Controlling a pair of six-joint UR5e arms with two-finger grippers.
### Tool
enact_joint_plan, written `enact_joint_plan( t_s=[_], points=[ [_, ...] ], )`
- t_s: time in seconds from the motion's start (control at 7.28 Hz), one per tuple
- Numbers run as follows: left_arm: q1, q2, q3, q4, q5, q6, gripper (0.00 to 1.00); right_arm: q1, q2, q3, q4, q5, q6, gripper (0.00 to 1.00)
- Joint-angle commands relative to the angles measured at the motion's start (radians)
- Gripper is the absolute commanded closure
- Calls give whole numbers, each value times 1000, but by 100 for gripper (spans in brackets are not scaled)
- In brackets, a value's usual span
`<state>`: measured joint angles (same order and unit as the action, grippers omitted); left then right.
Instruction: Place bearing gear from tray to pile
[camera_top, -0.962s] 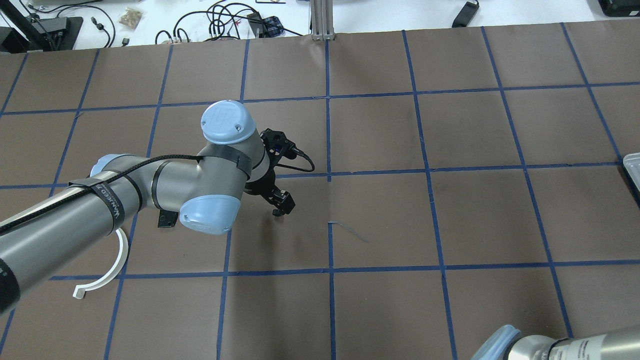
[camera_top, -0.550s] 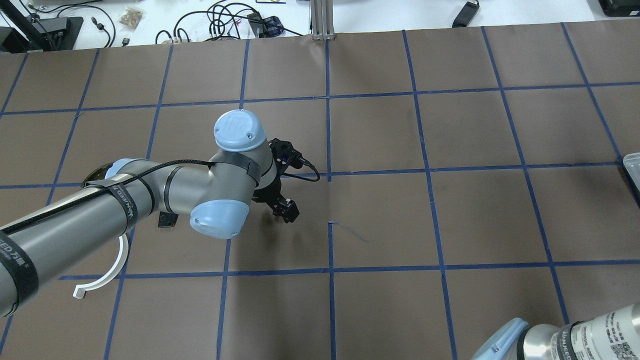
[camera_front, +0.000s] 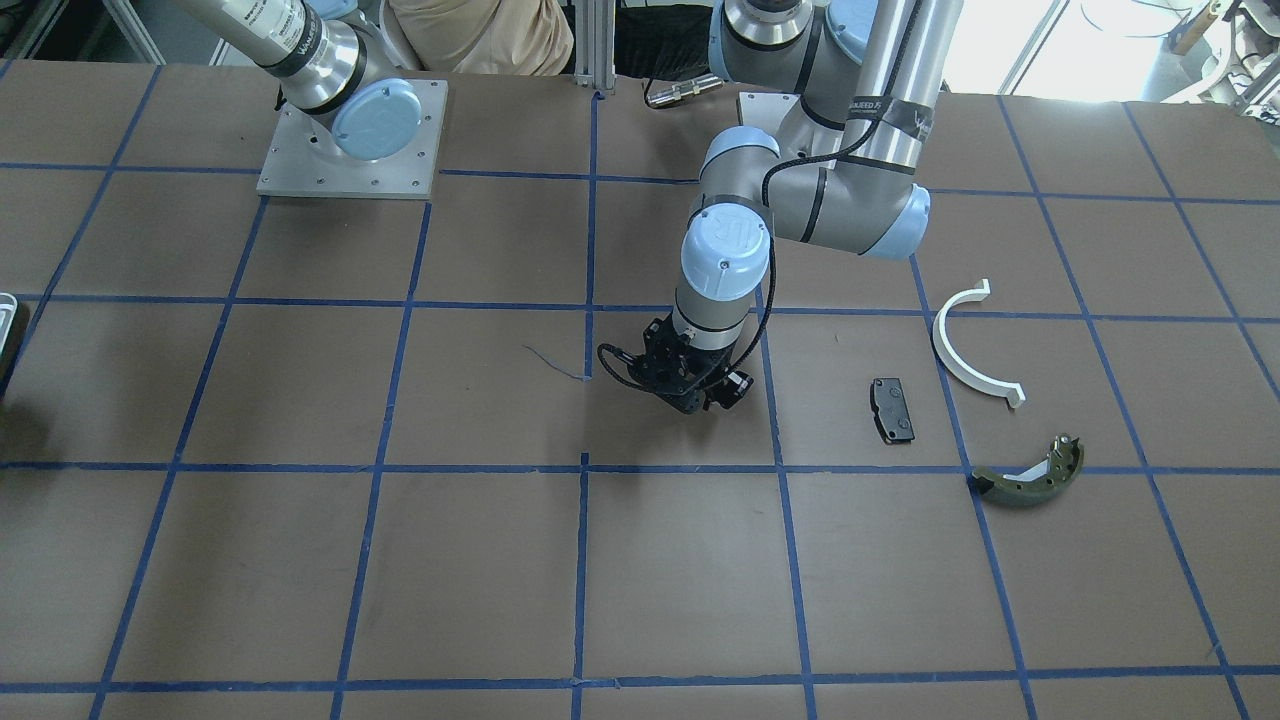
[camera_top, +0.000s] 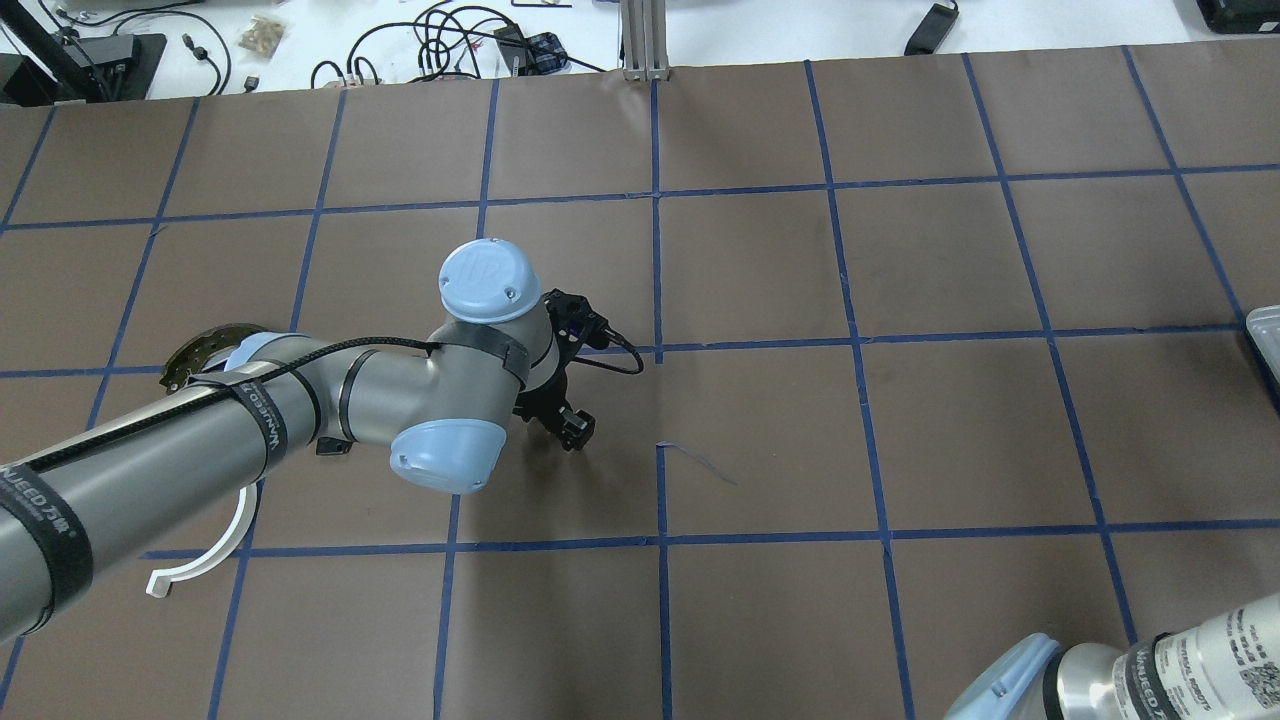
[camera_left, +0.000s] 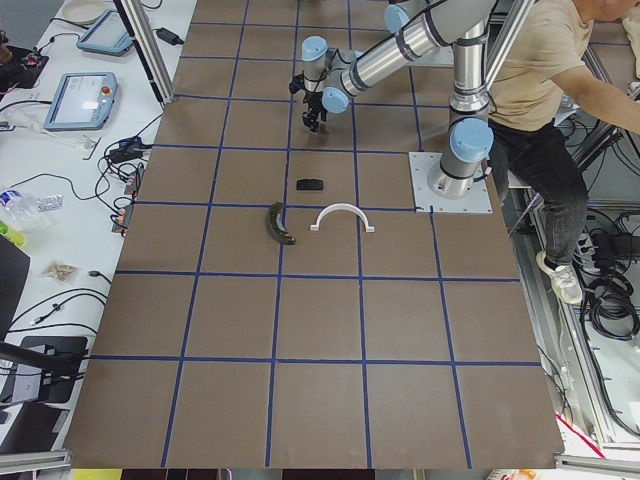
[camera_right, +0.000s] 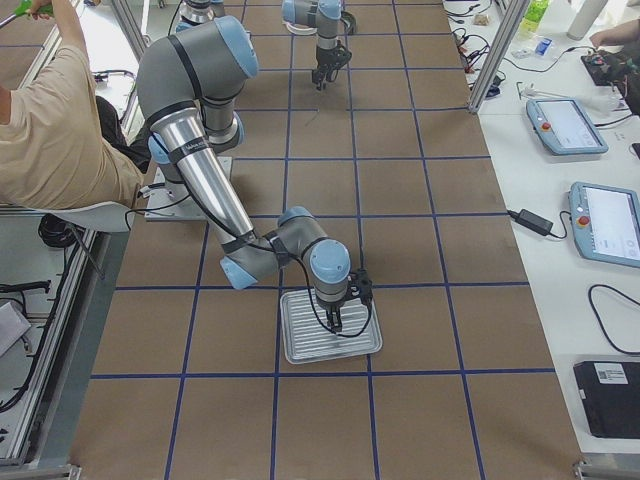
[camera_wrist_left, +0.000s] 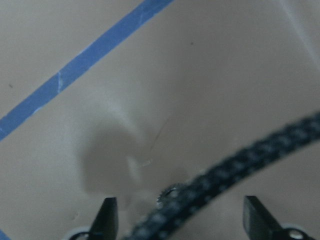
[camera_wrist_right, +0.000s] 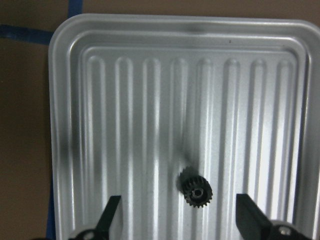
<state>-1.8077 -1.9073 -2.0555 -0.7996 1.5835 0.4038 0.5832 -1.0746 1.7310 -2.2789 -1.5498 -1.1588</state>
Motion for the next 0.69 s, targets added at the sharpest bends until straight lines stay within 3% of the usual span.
enact_joint_plan(
  t_s=[0.0, 0.27, 0.55],
  points=[
    [-2, 1, 1, 8, 23, 0, 100, 0, 21, -5, -4, -3, -38, 30],
    [-1, 2, 12, 11, 23, 6, 100, 0, 24, -1, -8, -4, -41, 40],
    [27, 43, 35, -9, 36, 88, 100, 0, 31, -4, -10, -42, -71, 44]
  ],
)
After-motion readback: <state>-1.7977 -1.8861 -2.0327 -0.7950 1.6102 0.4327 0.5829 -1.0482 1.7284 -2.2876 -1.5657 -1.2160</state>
